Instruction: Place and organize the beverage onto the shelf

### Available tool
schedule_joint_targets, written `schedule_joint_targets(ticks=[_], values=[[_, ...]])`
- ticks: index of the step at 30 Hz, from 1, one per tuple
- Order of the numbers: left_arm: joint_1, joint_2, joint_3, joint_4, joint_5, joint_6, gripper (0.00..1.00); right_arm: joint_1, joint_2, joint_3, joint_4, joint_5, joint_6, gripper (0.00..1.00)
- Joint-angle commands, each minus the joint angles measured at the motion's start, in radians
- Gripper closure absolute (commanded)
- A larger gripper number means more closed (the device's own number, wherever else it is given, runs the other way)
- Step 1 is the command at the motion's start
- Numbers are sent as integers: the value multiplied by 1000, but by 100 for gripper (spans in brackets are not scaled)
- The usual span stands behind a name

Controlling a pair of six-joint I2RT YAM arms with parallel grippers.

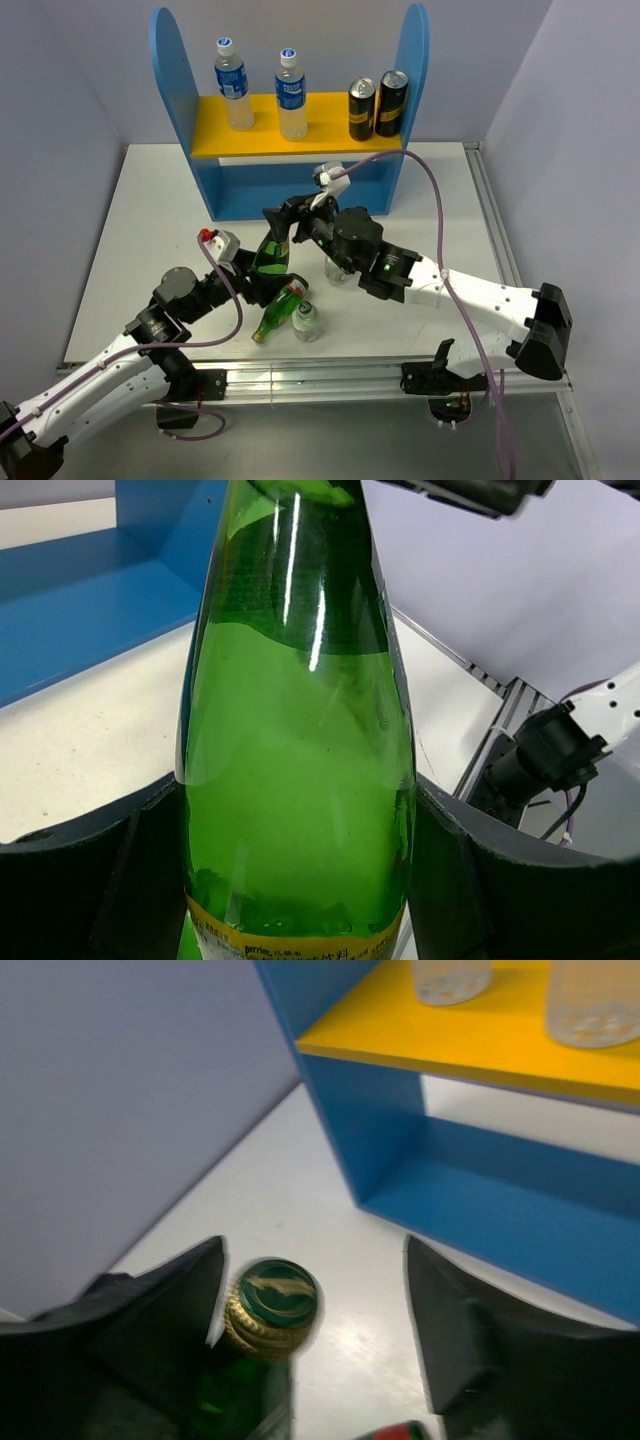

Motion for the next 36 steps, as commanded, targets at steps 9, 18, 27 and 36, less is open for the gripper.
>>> schedule_joint_targets(ticks=[9, 18, 27, 36], values=[[-1, -71, 44, 154, 10, 18, 100, -10, 93, 99, 36, -51, 61, 85], [-1, -44, 25, 168, -28, 18, 100, -8, 43, 52, 30, -27, 23, 100], [-1, 51, 30, 164, -145, 35, 11, -11, 40, 79, 4, 59, -54, 100], [0, 58, 5, 176, -244, 47, 1, -52, 99, 117, 18, 85, -106, 100]])
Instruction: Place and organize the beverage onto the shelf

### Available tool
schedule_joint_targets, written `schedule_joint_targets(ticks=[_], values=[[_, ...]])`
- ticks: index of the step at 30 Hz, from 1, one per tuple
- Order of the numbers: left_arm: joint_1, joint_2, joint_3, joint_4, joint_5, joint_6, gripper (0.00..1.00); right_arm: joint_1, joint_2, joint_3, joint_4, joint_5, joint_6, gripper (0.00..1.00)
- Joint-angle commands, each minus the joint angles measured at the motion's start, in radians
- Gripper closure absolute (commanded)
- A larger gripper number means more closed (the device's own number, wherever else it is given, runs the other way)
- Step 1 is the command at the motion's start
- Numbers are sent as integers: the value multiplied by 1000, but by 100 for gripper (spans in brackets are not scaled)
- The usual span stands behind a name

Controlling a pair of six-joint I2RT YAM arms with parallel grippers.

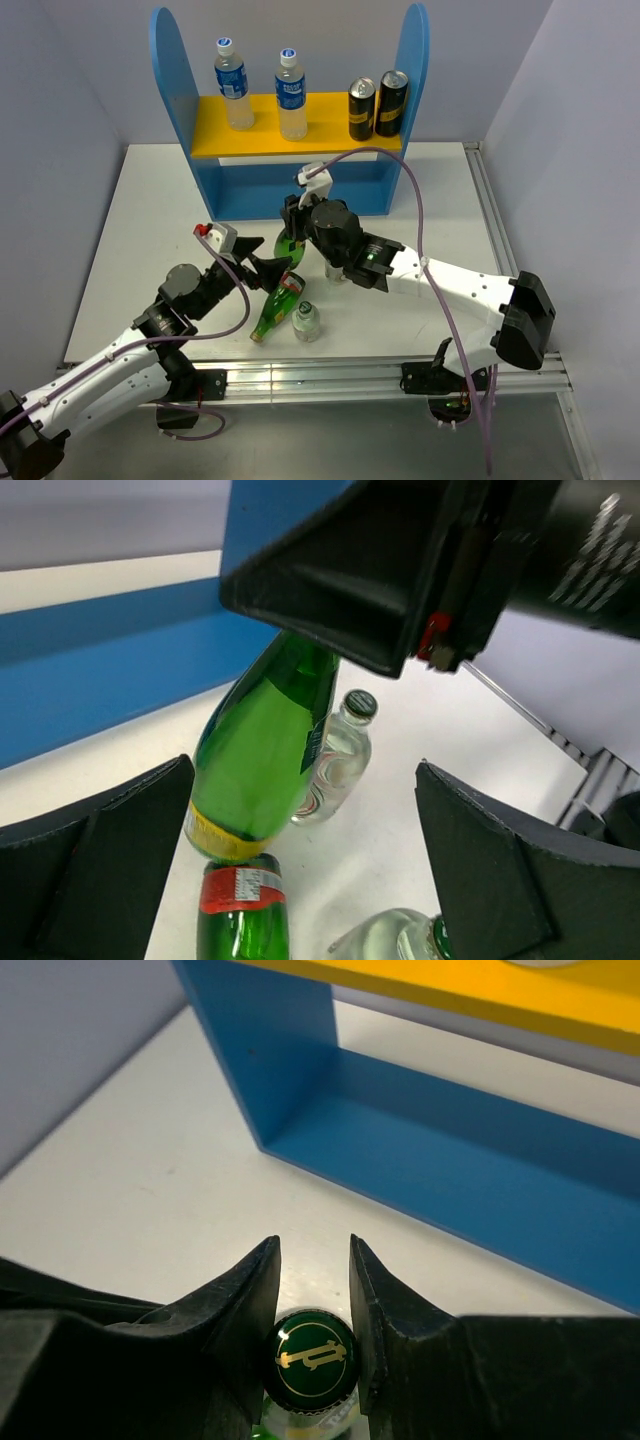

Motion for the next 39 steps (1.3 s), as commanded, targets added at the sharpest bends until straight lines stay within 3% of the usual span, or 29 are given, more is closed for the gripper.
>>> schedule_joint_targets(ticks=[1, 19, 29, 39], values=[[4, -20, 5, 66, -73, 3, 1, -20, -8, 66, 146, 37, -28, 100], [2, -222, -117, 36, -282, 5, 1, -124, 297, 201, 381, 253, -202, 100], [4, -234, -122, 33, -286, 3, 1, -176, 499, 414, 429, 292, -234, 100], [4, -253, -124, 20, -291, -3, 1, -192, 711, 651, 372, 269, -133, 100]])
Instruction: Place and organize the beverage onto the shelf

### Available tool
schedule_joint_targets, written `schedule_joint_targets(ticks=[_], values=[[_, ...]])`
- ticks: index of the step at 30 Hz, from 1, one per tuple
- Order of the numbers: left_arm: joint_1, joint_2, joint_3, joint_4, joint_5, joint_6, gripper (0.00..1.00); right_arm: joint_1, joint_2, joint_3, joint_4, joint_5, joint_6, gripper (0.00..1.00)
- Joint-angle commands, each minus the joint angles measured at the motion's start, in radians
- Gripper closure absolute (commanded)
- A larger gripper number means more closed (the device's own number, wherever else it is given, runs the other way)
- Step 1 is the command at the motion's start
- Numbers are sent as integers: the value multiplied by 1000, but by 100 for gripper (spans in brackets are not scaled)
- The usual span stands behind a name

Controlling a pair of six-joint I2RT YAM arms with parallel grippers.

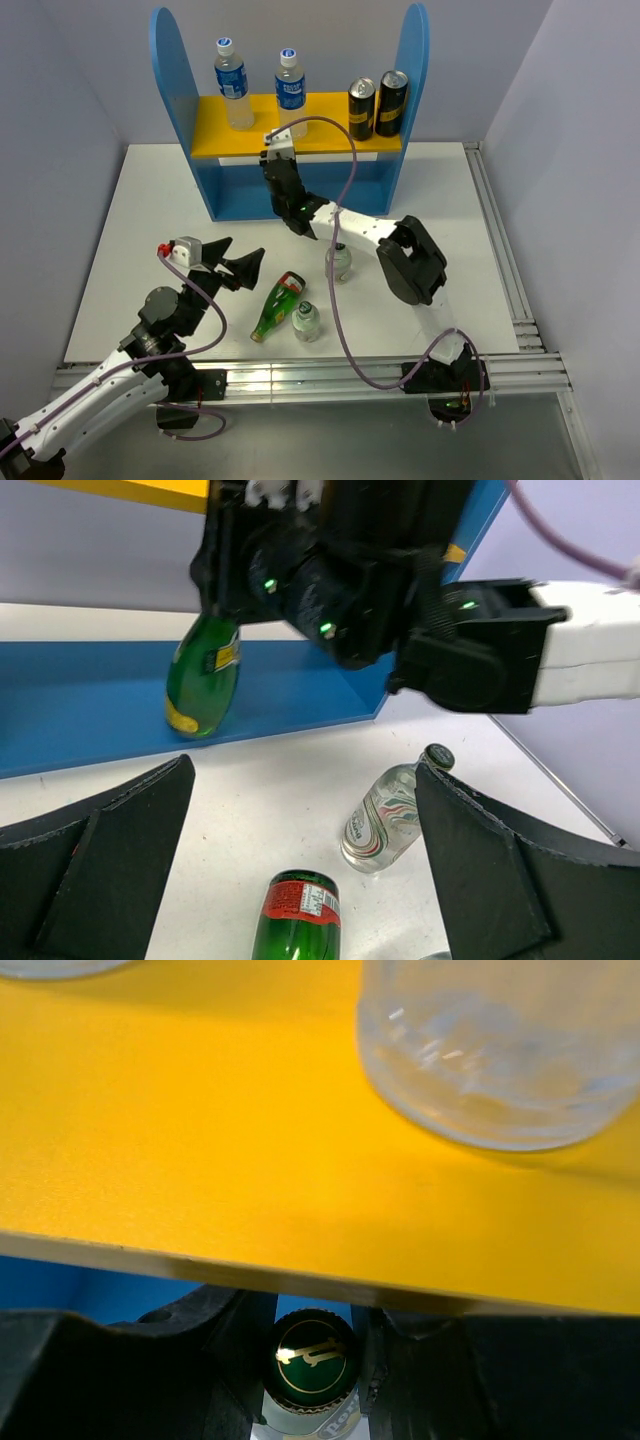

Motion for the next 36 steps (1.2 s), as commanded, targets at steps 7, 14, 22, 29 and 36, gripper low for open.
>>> schedule_joint_targets(ticks=[7, 14, 22, 29, 36], values=[[4, -42, -14, 9, -10, -14, 2, 6, 126, 298, 106, 7, 86, 100], [2, -38, -13, 5, -9, -19, 2, 20, 222, 413, 123, 23, 73, 100], [2, -39, -11, 2, -9, -22, 2, 39, 297, 494, 226, 91, -53, 100], [1, -37, -11, 2, -12, -22, 2, 59, 382, 572, 316, 134, -139, 100], [1, -25, -8, -1, -13, -22, 2, 62, 391, 551, 382, 170, -150, 100]])
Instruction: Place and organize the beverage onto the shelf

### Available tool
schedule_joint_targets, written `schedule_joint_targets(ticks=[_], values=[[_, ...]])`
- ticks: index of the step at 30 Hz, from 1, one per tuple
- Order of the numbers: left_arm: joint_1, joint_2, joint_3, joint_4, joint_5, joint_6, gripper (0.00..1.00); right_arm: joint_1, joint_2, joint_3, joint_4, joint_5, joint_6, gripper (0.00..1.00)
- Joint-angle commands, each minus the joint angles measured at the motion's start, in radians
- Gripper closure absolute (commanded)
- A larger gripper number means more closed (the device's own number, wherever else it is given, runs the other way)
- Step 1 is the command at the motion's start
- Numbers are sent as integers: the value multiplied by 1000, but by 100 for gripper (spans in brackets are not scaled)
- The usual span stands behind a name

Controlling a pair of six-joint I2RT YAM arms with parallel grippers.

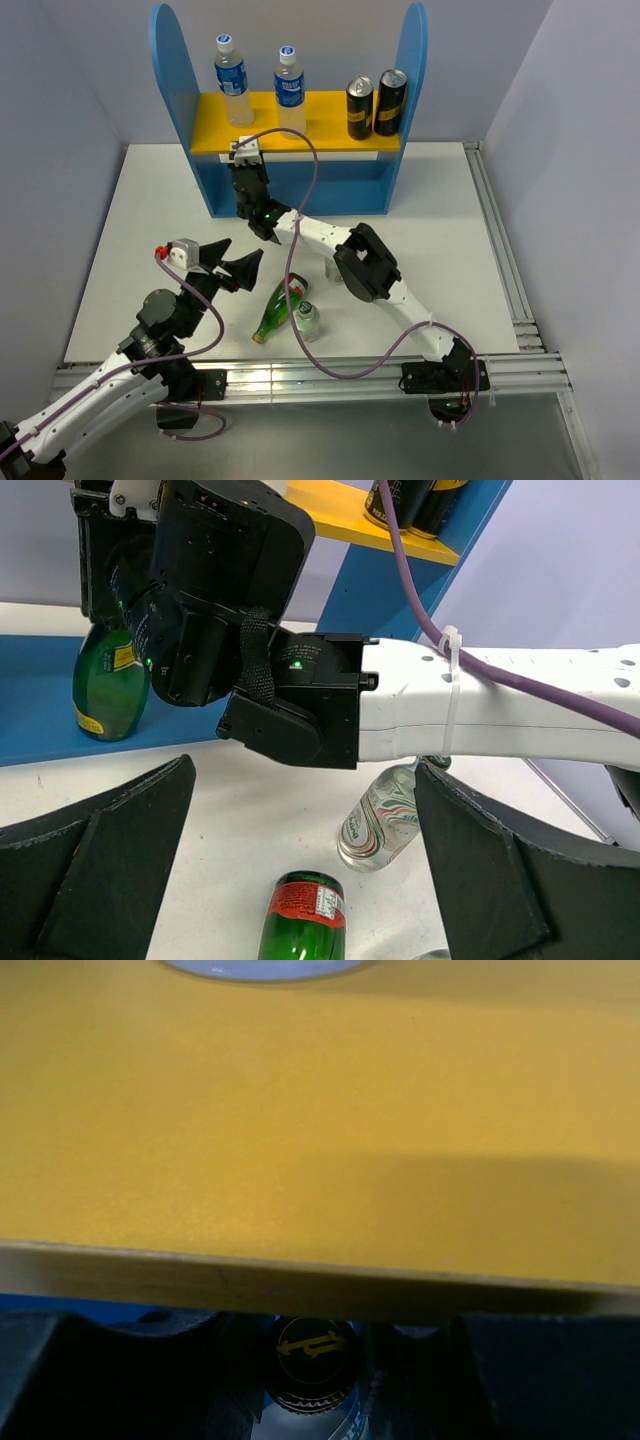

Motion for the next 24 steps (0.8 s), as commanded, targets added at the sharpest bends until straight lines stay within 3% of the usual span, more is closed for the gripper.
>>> schedule_joint_targets(ticks=[1, 6, 7, 9, 10, 13, 15, 16, 18, 24], values=[[2, 6, 3, 8, -12, -12, 2, -6, -15, 71, 240, 29, -44, 100], [1, 8, 4, 6, -13, -12, 2, -2, 9, 94, 211, 26, -61, 97], [1, 13, 4, 5, -15, -12, 2, 0, 12, 93, 212, 24, -63, 80], [2, 14, 6, 5, -16, -10, 2, 0, 12, 82, 217, 23, -67, 59], [2, 16, 6, 5, -16, -10, 2, 0, 11, 79, 218, 23, -67, 41], [1, 19, 6, 6, -18, -10, 2, 1, 14, 79, 217, 27, -73, 24], [1, 20, 7, 8, -18, -9, 2, 2, 14, 79, 214, 29, -79, 18], [2, 25, 7, 8, -18, -9, 2, 0, 11, 79, 212, 29, -79, 7], [1, 26, 7, 6, -23, -9, 2, 1, 9, 76, 208, 29, -79, 0], [2, 28, 7, 6, -29, -9, 2, 8, -40, -4, 228, 38, -75, 0]])
